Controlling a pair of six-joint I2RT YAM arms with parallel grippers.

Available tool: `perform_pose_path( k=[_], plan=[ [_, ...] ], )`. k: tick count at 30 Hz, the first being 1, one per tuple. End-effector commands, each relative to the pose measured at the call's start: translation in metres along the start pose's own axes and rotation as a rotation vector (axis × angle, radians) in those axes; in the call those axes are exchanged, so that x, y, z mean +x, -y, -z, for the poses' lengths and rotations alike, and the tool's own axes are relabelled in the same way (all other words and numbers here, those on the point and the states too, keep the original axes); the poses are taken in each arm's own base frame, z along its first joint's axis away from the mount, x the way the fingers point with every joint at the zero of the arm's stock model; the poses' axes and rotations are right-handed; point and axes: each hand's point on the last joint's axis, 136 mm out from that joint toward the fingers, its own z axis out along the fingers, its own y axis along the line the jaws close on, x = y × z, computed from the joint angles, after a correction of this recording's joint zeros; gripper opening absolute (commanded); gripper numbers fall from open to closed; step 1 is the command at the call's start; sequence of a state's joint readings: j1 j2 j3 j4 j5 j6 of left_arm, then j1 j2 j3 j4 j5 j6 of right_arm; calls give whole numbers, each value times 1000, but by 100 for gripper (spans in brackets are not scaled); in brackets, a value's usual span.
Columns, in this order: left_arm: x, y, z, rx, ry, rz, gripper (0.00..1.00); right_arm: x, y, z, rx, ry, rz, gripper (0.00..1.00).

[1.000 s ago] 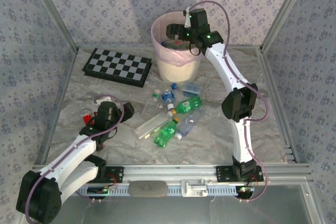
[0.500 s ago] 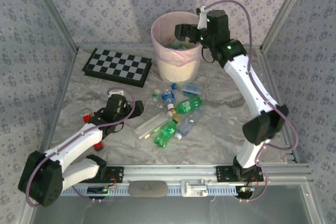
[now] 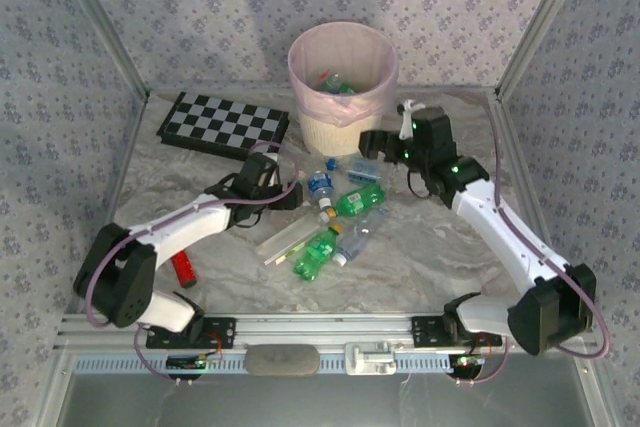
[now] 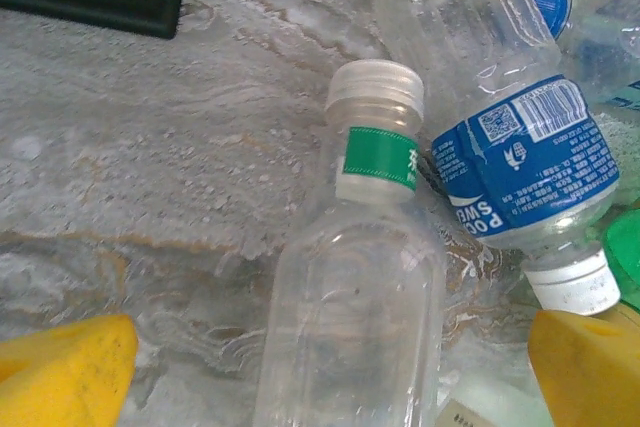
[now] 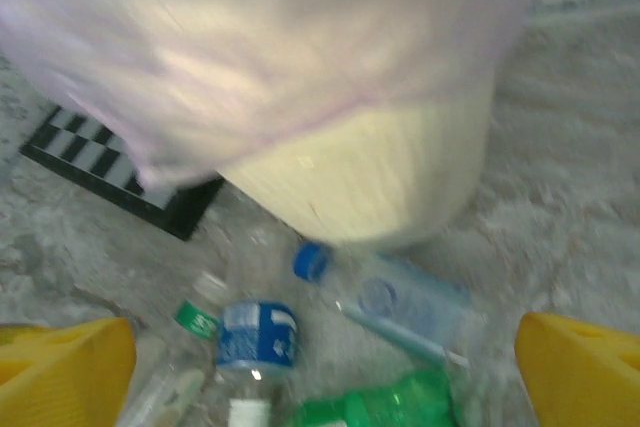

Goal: Put the plastic bottles in the bin

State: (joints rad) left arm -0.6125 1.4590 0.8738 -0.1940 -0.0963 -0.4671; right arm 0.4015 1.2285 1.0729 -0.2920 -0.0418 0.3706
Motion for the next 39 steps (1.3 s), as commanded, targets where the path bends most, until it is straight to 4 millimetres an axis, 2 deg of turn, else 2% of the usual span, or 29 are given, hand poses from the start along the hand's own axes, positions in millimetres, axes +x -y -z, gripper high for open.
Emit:
perform_pose_path(
  k=[1,4,8,15,23,34,39],
  plan=[
    [-3,11,-9,-7,-44,-69,100,11,22,14,78,63,-94,99],
    [-4,14,-19,-35,-62,-101,100,33,40,15,123,71,-163,99],
    [-2,14,-28,-87,-83,-143,100,55,53,13,147,69,-238,99],
    [13,4,-42,-144,-127,-163,100,75,54,-3,114,34,-314,99],
    [23,1,-55,-160,-154,-180,98,82,52,-10,100,13,-347,99],
    [23,0,-70,-176,-169,-201,85,86,56,-2,123,23,-349,99],
    [24,0,-69,-176,-171,-205,73,84,56,-1,125,31,-348,99]
  ],
)
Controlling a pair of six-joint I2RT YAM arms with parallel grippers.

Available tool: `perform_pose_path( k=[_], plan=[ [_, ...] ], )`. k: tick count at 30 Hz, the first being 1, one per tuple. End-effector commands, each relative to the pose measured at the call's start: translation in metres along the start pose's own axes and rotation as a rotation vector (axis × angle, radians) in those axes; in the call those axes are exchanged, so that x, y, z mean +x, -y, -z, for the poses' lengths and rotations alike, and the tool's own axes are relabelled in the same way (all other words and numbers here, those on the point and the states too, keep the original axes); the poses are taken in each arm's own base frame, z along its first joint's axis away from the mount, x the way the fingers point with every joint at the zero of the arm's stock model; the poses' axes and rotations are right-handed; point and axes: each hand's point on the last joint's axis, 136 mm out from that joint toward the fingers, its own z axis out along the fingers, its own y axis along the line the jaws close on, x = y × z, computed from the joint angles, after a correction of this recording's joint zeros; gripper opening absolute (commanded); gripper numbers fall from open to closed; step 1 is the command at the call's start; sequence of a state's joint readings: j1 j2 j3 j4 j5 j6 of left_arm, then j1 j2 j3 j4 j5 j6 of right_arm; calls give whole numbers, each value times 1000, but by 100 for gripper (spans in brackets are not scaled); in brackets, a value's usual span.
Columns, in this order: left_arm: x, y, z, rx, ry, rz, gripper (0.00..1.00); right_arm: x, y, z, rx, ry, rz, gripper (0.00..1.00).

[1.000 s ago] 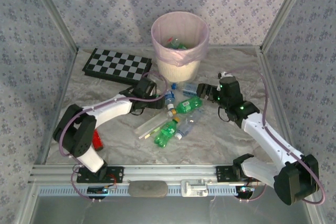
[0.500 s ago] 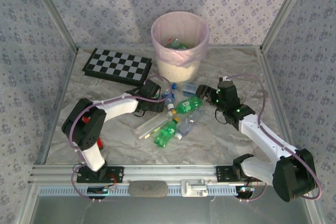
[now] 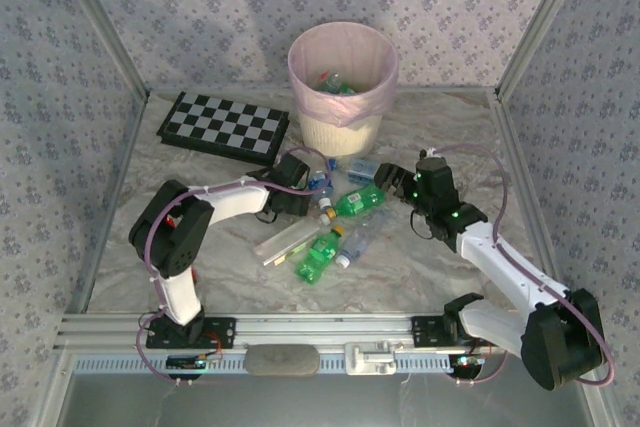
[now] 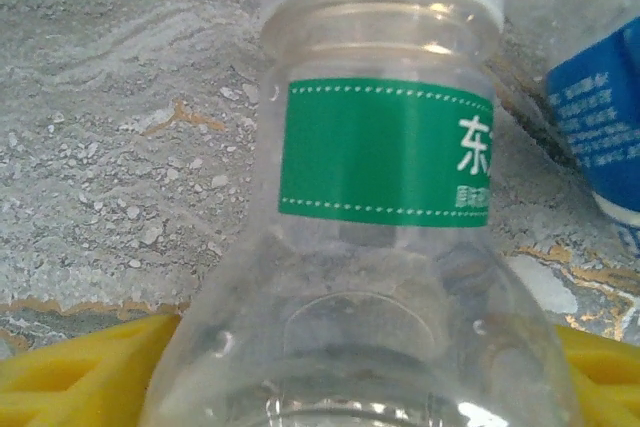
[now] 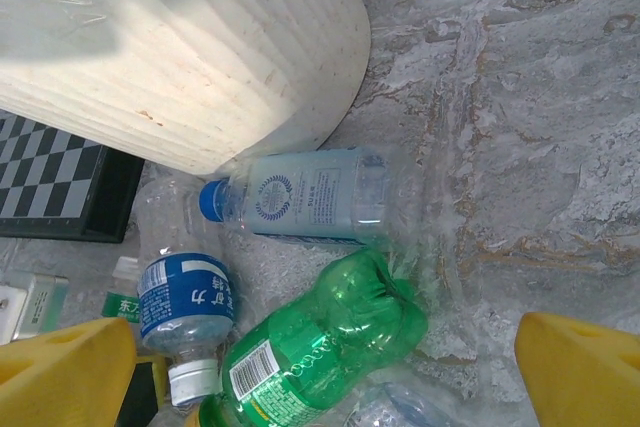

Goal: Put the plastic bottles in the bin

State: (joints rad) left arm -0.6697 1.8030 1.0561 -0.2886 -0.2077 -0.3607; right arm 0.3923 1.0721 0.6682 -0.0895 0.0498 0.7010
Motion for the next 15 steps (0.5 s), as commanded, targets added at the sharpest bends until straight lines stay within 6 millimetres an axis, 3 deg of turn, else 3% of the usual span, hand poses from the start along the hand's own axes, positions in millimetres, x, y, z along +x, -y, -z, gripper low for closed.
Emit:
perform_pose_path(
  k=[1,6,15],
  plan=[
    [-11,2,4,-7,25,-9,70,-3,2,4,13,21,-15,99],
    [-14,-1,10,-16,48,-5,60,-2,4,2,19,16,-18,99],
    [-26,-15,36,-50,141,30,53,0,3,1,18,9,-23,99]
  ],
)
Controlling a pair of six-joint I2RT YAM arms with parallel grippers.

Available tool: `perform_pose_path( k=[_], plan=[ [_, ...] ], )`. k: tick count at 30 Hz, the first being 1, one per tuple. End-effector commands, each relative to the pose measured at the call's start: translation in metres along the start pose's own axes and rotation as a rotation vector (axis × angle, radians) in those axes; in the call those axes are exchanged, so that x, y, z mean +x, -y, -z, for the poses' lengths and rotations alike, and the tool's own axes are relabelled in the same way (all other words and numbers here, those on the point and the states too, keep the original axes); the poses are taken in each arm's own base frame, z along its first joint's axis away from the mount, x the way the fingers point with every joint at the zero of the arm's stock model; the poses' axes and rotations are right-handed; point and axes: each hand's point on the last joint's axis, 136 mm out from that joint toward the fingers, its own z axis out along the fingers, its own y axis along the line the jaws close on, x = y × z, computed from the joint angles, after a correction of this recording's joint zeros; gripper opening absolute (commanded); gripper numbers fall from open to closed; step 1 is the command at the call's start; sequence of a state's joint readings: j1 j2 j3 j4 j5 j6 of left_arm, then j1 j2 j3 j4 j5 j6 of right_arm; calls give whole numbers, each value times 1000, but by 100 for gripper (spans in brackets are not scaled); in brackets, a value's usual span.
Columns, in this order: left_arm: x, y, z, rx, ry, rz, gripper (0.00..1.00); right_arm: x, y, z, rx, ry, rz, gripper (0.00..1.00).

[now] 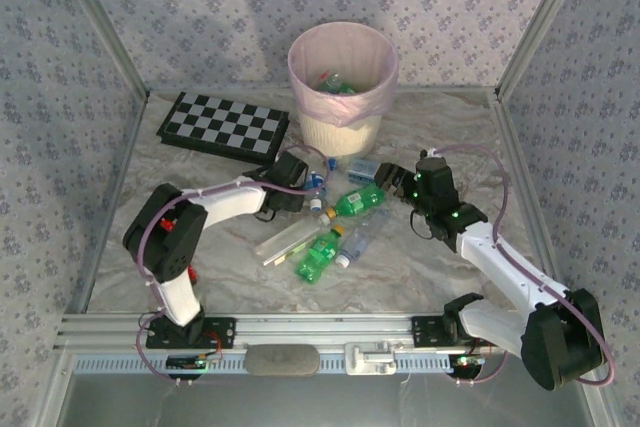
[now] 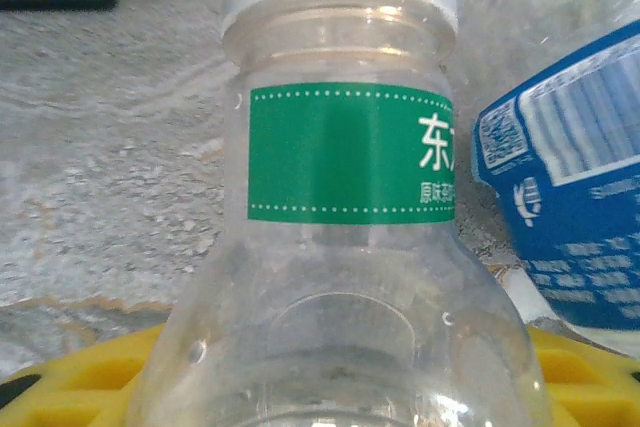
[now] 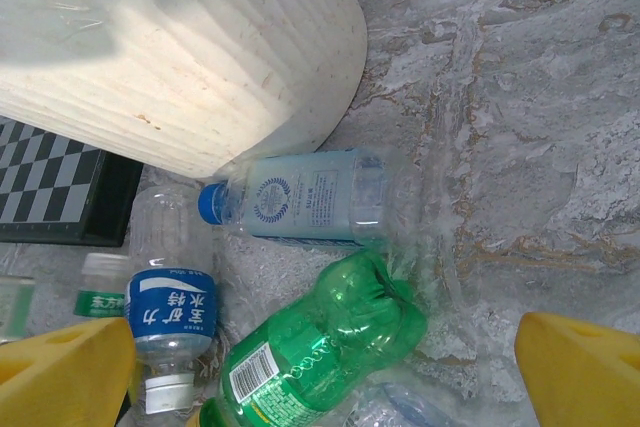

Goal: Put the plastic bottles in the bin

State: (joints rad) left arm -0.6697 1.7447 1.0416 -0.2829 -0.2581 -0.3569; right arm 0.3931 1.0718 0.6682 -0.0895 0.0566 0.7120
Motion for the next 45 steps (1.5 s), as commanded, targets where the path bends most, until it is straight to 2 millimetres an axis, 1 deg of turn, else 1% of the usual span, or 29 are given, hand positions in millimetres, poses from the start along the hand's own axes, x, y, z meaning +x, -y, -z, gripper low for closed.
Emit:
perform_pose_path(
  k=[1,7,14,19,21,24,27,29,32,36,39,43,45],
  plan=[
    [-17,-9,23,-22,92,29,52,1,3,0,13,4,-12,99],
    [-26,-28,50,-34,172,101,52,3,0,-5,3,-9,-15,99],
    [-42,-59,92,-4,298,242,52,5,-1,-11,-2,-19,-17,99],
    [-61,-81,133,2,415,291,53,6,-3,-15,-7,-25,-11,99],
    [-71,-90,153,-3,470,298,53,6,-4,-16,-7,-29,-10,99],
    [-90,-101,182,-1,550,310,54,6,-5,-18,-13,-33,-10,99],
    [-111,-105,209,15,628,310,54,5,-8,-19,-19,-38,-8,99],
    [-126,-105,226,36,679,303,54,4,-10,-19,-23,-39,-6,99],
    [-151,-98,247,88,742,282,54,4,-11,-19,-28,-38,-7,99],
    [-186,-83,272,165,811,235,54,5,-11,-19,-30,-43,-10,99],
    [-212,-69,286,223,843,186,54,8,-9,-17,-25,-47,-11,99],
    [-243,-51,294,282,837,119,55,10,-6,-11,-24,-41,-19,99],
    [-256,-41,294,315,829,94,55,11,-4,-9,-21,-39,-21,99]
  ],
)
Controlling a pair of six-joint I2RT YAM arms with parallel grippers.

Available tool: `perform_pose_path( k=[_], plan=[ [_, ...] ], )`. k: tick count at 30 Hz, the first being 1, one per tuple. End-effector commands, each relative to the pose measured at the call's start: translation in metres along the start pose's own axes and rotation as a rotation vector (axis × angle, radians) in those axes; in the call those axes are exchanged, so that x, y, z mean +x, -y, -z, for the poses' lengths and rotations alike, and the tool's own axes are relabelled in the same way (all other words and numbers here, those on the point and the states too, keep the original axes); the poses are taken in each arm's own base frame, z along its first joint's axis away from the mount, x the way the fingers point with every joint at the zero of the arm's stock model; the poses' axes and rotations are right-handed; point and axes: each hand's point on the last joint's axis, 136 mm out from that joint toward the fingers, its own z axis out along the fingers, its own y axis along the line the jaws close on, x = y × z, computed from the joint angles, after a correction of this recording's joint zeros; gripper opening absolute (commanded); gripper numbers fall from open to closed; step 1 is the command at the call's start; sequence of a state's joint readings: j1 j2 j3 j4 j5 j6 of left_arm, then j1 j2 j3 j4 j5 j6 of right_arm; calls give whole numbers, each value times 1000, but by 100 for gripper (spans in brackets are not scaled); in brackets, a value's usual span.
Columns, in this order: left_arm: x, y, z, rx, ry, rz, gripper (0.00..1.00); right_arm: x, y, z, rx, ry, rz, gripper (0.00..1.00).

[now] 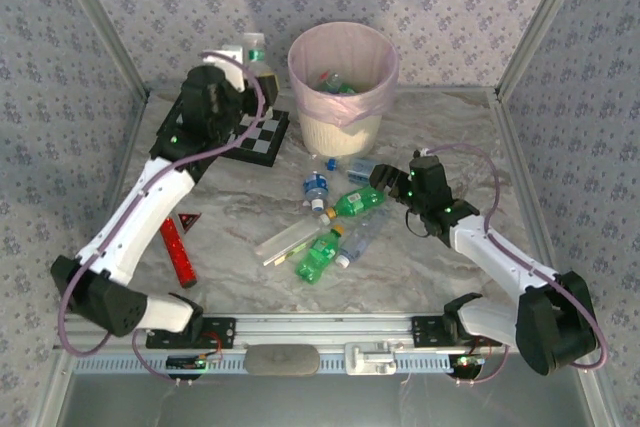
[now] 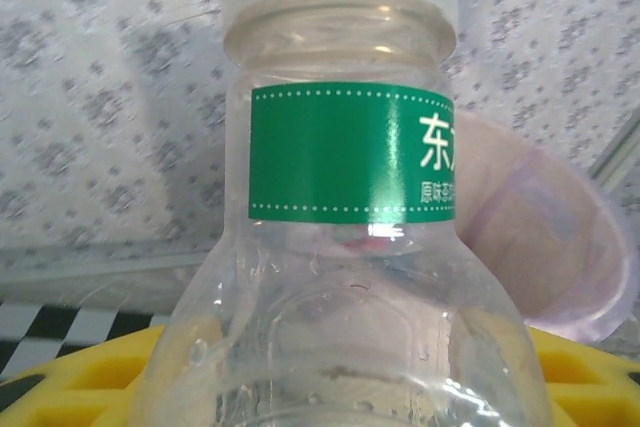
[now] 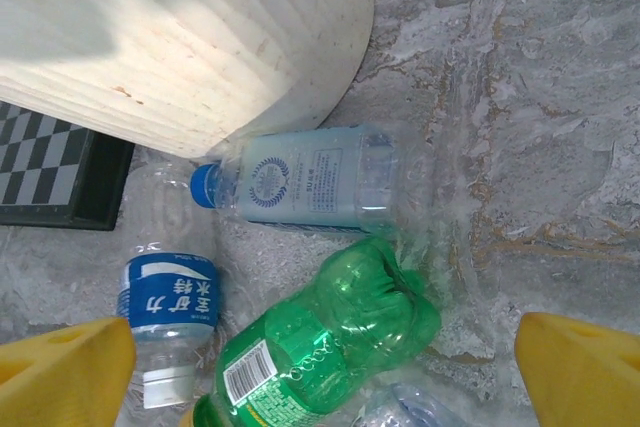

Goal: Put the plastic bottles in the bin

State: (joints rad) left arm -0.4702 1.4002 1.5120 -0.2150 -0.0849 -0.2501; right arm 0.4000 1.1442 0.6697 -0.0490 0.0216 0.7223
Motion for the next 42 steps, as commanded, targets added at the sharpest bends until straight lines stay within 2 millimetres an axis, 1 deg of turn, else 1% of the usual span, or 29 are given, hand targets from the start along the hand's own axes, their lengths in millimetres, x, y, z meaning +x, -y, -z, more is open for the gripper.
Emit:
perform_pose_path(
  k=[1,5,7,8,10,13,16,18,22,25,30,34,38,40,42],
  plan=[
    [-21,23,-11,109,2,-44,55,0,-1,9,-10,12,-15,99],
    [-25,42,-38,183,-45,-47,55,2,1,14,-8,19,-18,99],
    [-22,51,-55,217,-88,-48,55,2,3,17,-4,24,-19,99],
    [-26,56,-60,232,-93,-51,55,2,3,19,-6,28,-20,99],
    [-23,66,-74,265,-139,-60,55,2,5,23,-4,36,-23,99],
    [-9,81,-94,296,-214,-98,55,1,6,27,2,45,-22,99],
    [7,95,-109,306,-270,-159,55,1,8,29,5,47,-20,99],
    [15,102,-118,306,-275,-198,55,1,9,30,7,46,-21,99],
    [32,109,-137,298,-281,-230,56,4,10,30,12,34,-18,99],
    [46,108,-150,280,-294,-231,57,7,13,31,17,26,-17,99],
    [67,103,-166,253,-324,-232,58,9,17,32,30,21,-15,99],
    [77,101,-172,243,-342,-235,62,8,19,32,33,25,-16,99],
    [76,99,-173,230,-340,-233,69,7,19,32,34,28,-17,99],
    [72,99,-171,227,-330,-227,76,8,19,31,35,24,-16,99],
    [65,102,-167,233,-317,-218,84,7,18,30,31,24,-19,99]
  ],
)
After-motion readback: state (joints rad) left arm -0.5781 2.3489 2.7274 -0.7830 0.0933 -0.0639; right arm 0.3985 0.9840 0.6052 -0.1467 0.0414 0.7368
